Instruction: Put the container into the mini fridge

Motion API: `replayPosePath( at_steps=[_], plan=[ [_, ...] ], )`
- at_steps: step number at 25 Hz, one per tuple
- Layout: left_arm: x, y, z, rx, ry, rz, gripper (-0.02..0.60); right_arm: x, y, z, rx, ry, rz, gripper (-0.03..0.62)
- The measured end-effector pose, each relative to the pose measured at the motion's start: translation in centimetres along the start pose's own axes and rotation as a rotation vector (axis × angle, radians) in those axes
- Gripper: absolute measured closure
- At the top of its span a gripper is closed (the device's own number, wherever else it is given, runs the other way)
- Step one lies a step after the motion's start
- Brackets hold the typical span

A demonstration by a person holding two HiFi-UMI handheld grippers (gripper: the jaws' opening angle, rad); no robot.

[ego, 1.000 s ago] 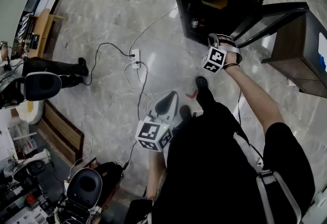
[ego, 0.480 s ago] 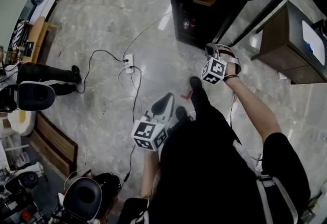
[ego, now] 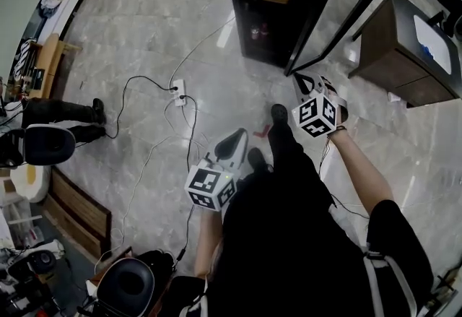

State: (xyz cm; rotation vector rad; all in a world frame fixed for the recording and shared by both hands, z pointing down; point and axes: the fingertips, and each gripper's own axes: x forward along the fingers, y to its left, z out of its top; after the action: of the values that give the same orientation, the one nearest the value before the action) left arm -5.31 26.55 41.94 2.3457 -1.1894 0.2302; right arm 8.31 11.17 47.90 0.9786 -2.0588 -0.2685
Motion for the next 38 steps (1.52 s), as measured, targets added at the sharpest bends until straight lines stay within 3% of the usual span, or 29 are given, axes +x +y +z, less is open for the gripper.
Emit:
replayPosePath(
  at_steps=[8,13,22,38],
  plan=[
    [-0.6,0.1,0.8,0.025,-0.009,-0.003,0.541,-7.4,0.7,4.7,0.38,-0.239,0.119,0.574],
    [-0.2,-0.1,2.2,0.029,-0.038,-0.001,0.541,-11.3,0.5,7.1,0.564,-0.401,0.206,0.574],
    [0.5,-1.4,3.4,0.041,-0.069,-0.04,0.541,-15.6,0.9,8.4,0.67,-0.572,0.29,0.576],
    [-0.9,-1.0,2.9,0.044,-0.081,-0.029,0.541,-16.2,3.2,8.2,0.677,-0.568,0.315,0.576]
  ],
)
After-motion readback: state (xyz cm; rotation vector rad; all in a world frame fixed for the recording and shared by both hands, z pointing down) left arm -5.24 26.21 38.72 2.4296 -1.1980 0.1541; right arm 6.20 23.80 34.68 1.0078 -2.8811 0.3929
